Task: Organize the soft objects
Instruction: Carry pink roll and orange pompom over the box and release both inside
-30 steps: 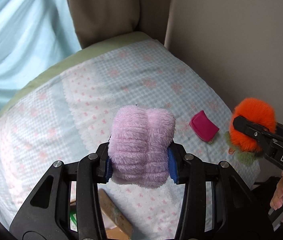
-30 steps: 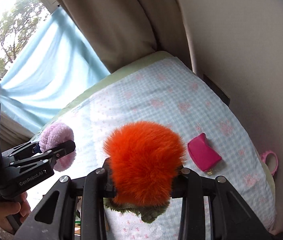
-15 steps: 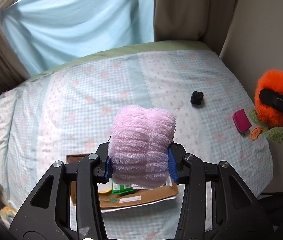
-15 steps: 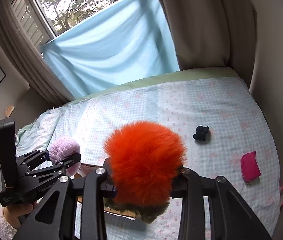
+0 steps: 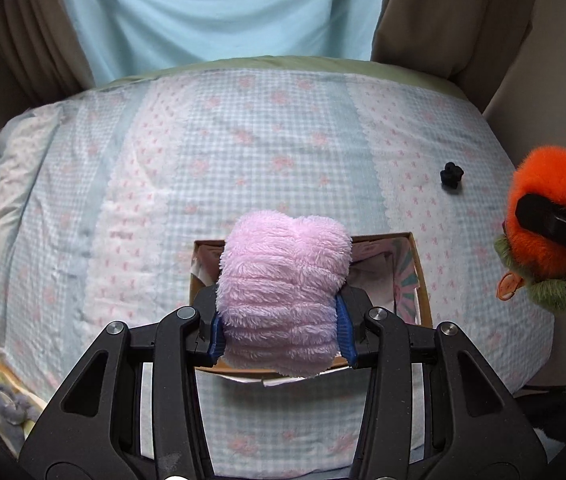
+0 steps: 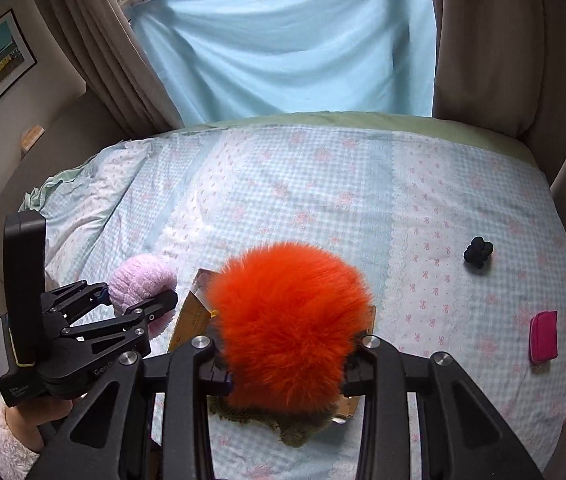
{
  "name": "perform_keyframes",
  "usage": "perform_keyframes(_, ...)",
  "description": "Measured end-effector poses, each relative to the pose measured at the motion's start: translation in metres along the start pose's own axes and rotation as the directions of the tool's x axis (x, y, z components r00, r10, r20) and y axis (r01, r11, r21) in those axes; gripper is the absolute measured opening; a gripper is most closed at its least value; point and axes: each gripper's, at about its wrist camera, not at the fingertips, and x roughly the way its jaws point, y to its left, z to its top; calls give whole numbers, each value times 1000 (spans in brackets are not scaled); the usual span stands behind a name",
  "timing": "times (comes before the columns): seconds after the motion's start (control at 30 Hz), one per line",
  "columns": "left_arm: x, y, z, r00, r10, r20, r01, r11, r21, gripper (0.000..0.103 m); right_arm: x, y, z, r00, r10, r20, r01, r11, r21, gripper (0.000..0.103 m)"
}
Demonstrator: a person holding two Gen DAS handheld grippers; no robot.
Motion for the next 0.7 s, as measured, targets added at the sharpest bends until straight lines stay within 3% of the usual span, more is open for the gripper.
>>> perform_keyframes(0.1,9,25,-2,999,29,-27,-29,1000,-12,40,26,14,-3,996,-68,-57,69,998,14,32)
perform_keyframes(0.37,57,69,-5,991,16,-134,-12,999,35,40,83,22,-19,979,-99,-181,133,974,185,32)
perform_keyframes(0.7,136,75,-17,950,-32,-311,63,994,92,40,149,5,-37,947,-79,-312,163,954,252,32)
